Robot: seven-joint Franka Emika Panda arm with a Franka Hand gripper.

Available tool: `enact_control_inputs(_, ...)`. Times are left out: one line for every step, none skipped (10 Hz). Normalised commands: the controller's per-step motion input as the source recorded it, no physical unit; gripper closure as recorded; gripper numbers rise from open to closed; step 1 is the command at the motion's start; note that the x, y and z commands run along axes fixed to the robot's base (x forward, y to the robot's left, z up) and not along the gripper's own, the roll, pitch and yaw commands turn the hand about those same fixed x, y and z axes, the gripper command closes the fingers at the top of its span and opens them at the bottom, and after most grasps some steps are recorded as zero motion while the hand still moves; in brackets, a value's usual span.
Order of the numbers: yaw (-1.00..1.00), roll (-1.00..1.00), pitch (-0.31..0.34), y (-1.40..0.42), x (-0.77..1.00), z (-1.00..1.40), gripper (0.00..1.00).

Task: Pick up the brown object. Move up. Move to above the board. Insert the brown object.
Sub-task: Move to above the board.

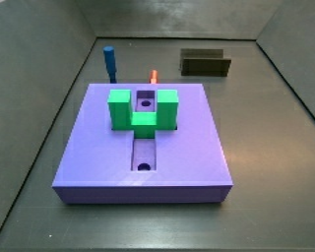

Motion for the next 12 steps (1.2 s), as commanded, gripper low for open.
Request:
enact_control_inputs(0.31,-0.15,0.161,-1.4,0.19,0.14,1.0)
enact_control_inputs(0.28,-0.08,0.145,-1.4,0.18,0.13,1.0)
enact_control_inputs(0.23,-0.02,0.11,-1.4,0.18,0.13,1.0)
enact_control_inputs(0.11,-0.05,0.021,-1.4,0.18,0.13,1.0)
enact_control_inputs(0.05,0.0,0.019,-1.4,0.17,0.13,1.0)
enact_control_inputs(0.03,0.01,0.014,-1.4,0.17,0.13,1.0)
enact_control_inputs(0.02,-0.02,0.013,-1.4,0.17,0.14,1.0)
enact_control_inputs(0.01,-0.02,0.021,-1.4,0.18,0.14,1.0)
enact_control_inputs(0.01,0.0,0.037,-1.4,0.18,0.15,1.0)
enact_control_inputs(0.01,0.0,0.068,-1.4,0.19,0.16,1.0)
enact_control_inputs(0.01,-0.01,0.096,-1.4,0.21,0.16,1.0)
enact_control_inputs(0.01,0.0,0.124,-1.4,0.23,0.16,1.0)
